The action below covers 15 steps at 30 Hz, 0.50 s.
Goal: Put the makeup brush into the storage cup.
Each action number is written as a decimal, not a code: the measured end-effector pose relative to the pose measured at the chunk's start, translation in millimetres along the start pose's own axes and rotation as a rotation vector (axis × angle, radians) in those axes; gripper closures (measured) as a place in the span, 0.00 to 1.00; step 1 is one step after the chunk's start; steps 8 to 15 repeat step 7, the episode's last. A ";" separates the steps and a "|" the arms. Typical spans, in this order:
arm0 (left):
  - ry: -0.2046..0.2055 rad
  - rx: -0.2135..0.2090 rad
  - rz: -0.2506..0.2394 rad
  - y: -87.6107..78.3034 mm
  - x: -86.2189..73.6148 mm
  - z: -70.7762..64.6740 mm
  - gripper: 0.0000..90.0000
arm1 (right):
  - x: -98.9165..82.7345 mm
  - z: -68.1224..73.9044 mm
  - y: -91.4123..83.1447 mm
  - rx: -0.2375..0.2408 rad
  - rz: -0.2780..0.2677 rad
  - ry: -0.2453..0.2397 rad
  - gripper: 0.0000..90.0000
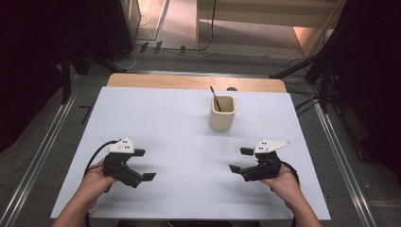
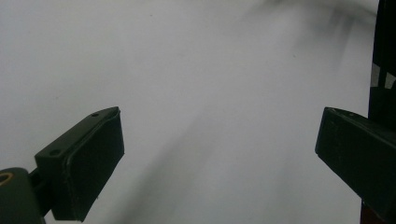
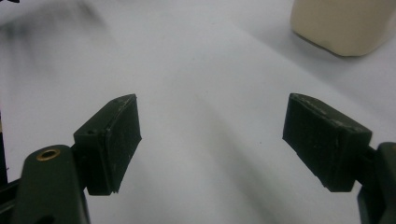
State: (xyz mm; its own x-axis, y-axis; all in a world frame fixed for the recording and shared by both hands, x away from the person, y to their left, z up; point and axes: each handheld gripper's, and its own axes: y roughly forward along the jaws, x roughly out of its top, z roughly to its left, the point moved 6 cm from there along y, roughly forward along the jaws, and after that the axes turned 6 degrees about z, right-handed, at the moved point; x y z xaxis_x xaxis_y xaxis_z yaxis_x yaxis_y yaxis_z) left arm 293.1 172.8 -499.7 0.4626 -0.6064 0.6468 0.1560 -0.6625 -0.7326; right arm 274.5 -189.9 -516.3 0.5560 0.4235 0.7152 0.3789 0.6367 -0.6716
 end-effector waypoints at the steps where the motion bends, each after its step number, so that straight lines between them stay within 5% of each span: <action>1: 0.000 0.001 0.005 -0.4 -0.1 0.1 0.01 | -0.1 0.0 0.0 0.000 0.000 0.000 0.22; 15: -0.003 0.000 -0.003 -0.3 0.2 0.1 0.01 | -0.2 -0.1 0.1 0.000 0.002 -0.001 0.22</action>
